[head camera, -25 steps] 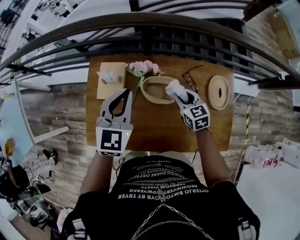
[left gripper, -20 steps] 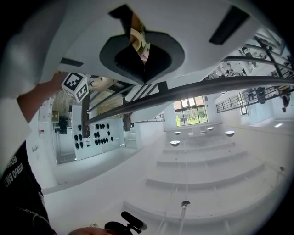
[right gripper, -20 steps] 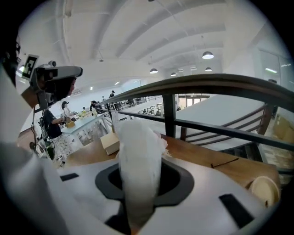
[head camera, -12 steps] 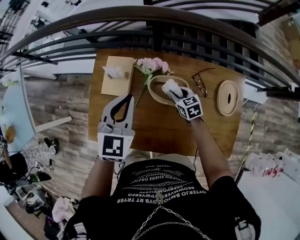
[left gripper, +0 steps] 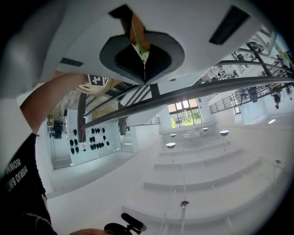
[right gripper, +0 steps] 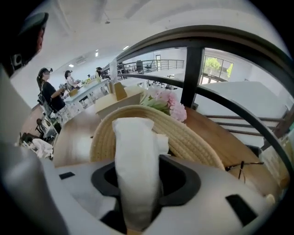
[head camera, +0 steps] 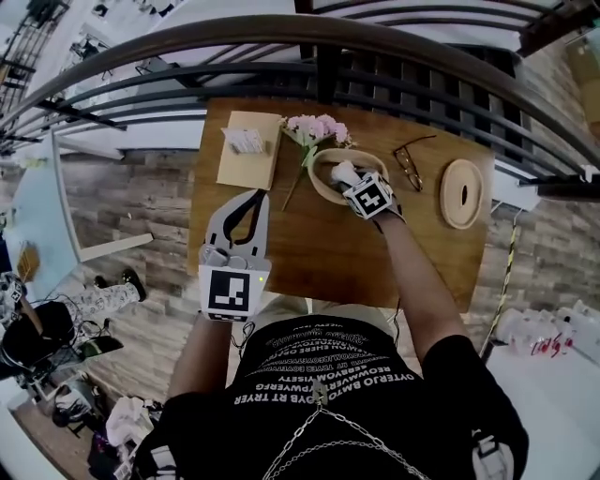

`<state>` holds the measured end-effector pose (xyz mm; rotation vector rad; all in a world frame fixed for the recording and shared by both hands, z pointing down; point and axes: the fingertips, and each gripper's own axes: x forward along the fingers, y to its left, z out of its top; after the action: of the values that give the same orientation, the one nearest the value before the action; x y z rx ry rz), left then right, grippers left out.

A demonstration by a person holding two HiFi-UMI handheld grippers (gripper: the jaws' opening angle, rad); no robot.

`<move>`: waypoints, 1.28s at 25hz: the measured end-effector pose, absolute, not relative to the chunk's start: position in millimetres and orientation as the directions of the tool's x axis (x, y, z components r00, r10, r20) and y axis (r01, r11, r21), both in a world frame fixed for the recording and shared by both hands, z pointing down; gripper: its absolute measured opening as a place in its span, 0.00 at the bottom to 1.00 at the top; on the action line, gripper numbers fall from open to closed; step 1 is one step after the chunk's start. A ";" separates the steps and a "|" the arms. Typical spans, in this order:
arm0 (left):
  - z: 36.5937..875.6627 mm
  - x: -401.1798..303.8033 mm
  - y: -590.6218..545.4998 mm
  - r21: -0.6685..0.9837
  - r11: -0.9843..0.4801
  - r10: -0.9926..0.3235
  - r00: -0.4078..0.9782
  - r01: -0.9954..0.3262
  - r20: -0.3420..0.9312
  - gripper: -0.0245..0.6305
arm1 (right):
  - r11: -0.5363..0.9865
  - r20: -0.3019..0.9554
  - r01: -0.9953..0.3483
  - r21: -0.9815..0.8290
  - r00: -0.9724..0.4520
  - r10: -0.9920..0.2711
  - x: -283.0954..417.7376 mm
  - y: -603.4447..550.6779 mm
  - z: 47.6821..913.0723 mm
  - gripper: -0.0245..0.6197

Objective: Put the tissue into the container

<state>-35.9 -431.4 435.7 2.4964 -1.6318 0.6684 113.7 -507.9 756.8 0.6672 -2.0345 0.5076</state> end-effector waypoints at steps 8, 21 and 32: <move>413.9 -60.5 -416.9 -0.186 -0.432 -0.866 0.348 -0.882 0.360 0.08 | 0.700 0.718 -0.714 -0.016 -0.495 -0.489 130.9 -491.4 687.4 0.56; 365.9 -63.6 -378.8 -0.135 -0.503 -0.852 0.464 -0.854 0.242 0.08 | 0.440 0.265 -0.893 0.092 -0.404 -0.875 196.3 -398.6 448.2 0.06; 344.0 -74.0 -340.3 -0.107 -0.564 -0.821 0.544 -0.819 0.174 0.08 | 0.323 0.225 -0.940 0.111 -0.293 -0.929 195.5 -311.7 389.3 0.06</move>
<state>-74.0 -340.3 344.0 2.7711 -1.4720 0.3222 195.5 -311.7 389.3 1.6939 -2.3425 0.0615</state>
